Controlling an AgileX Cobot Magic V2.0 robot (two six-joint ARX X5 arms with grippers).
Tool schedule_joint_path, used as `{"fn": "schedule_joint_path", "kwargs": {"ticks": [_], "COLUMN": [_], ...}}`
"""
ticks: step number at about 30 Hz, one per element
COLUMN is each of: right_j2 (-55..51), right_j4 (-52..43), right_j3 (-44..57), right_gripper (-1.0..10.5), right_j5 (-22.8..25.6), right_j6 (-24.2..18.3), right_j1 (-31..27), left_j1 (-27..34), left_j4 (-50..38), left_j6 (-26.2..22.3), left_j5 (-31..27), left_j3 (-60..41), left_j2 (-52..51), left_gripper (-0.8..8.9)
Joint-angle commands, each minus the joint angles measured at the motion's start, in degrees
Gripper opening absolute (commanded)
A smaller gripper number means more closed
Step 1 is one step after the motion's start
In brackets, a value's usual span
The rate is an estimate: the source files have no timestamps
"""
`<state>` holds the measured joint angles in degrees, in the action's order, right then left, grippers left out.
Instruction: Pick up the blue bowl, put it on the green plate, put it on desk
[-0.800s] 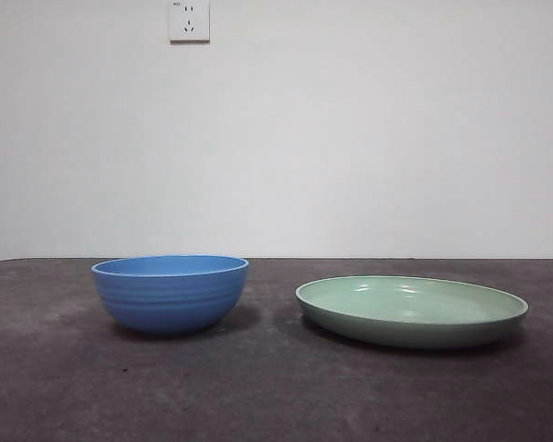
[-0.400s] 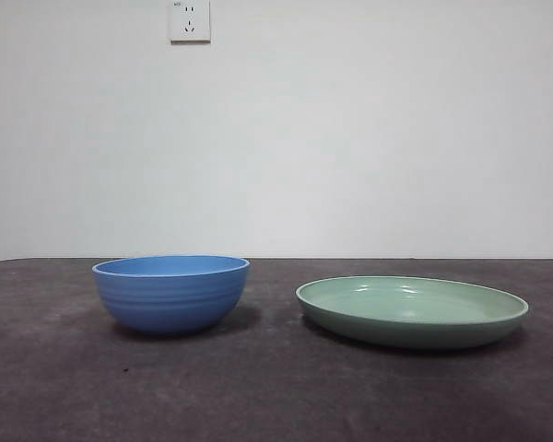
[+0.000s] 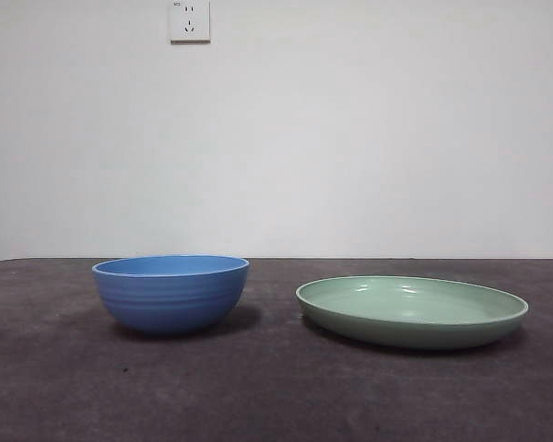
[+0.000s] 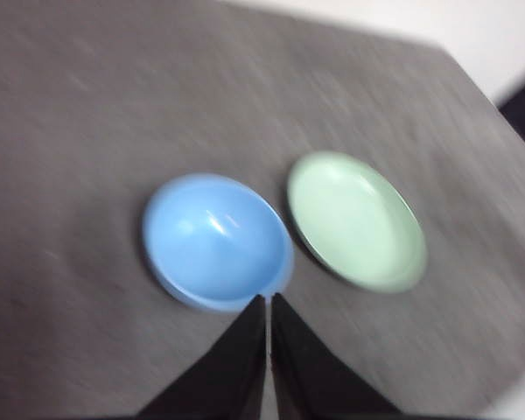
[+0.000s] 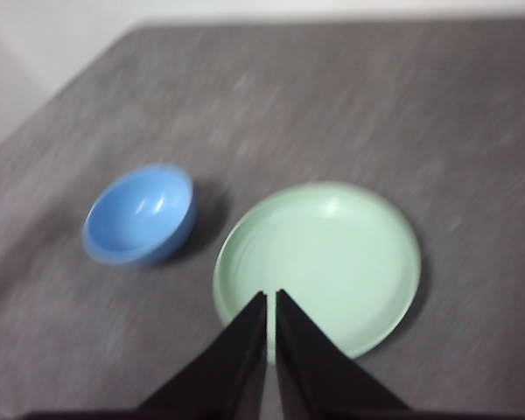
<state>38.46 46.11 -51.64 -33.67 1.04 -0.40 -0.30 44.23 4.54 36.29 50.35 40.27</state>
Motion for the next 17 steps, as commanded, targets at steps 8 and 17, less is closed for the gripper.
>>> {"fn": "schedule_joint_path", "kwargs": {"ticks": [8,17], "right_j2": [7.9,7.9], "right_j4": [10.4,11.1], "right_j3": [-3.3,-3.3], "right_gripper": [0.1,0.1], "right_j5": [-5.5,-5.3], "right_j6": [-8.1,-8.1], "right_j1": [5.9,10.2], "left_j1": [-9.2,-11.7], "left_j4": [8.6,10.0], "left_j6": [-8.6,-9.7], "left_j5": [4.1,4.1], "left_j3": [4.3,4.3], "left_j2": [5.6,5.9], "left_gripper": [0.1,0.11]}}
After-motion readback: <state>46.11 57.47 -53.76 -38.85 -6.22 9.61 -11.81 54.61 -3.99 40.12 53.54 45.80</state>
